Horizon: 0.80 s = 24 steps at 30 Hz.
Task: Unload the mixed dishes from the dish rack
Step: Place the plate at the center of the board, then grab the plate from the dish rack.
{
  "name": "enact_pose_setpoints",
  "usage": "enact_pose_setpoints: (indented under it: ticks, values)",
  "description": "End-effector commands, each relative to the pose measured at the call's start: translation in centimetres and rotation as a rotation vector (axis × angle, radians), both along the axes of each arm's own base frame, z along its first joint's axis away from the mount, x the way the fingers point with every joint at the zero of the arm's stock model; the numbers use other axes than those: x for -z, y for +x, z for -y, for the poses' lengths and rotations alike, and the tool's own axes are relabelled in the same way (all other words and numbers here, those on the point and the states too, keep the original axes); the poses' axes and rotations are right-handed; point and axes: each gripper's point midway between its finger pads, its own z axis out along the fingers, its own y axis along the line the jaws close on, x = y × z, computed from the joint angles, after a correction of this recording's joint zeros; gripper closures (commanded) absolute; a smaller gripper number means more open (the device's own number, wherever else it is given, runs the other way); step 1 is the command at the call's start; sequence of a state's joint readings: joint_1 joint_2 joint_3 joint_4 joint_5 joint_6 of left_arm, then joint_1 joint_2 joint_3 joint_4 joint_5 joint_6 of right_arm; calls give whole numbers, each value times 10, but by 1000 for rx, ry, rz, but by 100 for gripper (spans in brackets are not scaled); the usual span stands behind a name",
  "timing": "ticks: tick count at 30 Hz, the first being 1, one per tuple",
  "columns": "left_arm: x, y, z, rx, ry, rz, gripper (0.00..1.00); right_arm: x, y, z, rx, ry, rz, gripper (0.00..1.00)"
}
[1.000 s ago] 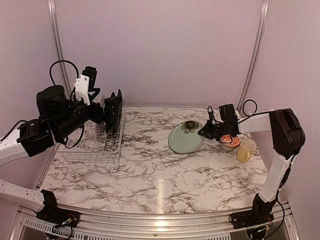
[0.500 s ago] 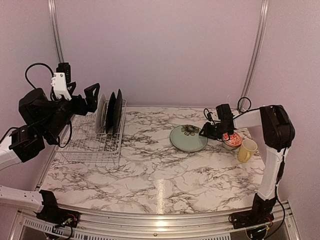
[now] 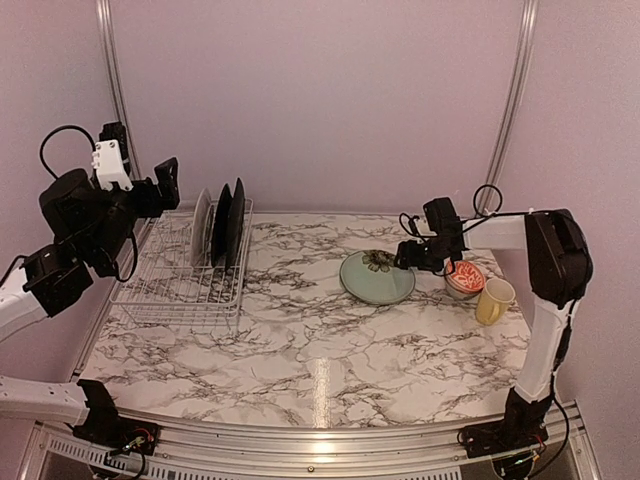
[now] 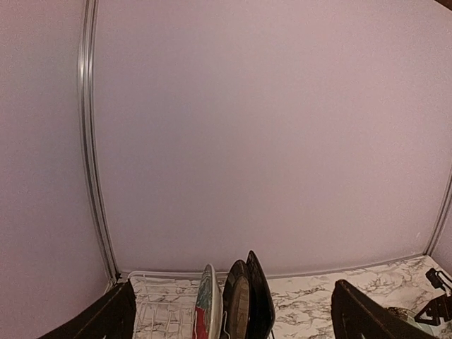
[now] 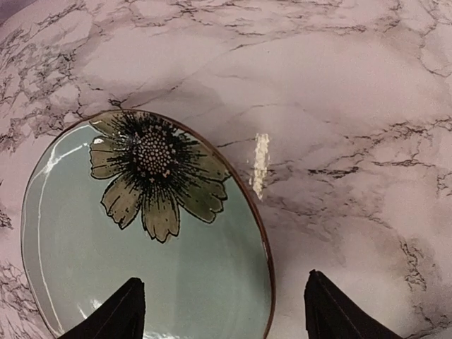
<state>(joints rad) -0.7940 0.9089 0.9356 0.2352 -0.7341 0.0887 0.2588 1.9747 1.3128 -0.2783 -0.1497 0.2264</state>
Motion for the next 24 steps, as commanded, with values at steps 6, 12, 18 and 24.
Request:
enact_pose_setpoints:
  ticks: [6,12,18,24]
  values:
    - [29,58,-31,-32,-136,-128,1,-78,-24,-38,-70,-71,126,23]
    - [84,124,-45,78,-261,-334,2,-96,-63,-54,-122,-38,147,23]
    - [143,167,-24,262,-319,-577,13,-103,-94,-51,-145,-15,146,22]
    - [185,180,-19,264,-301,-707,18,-119,-112,-47,-151,26,168,22]
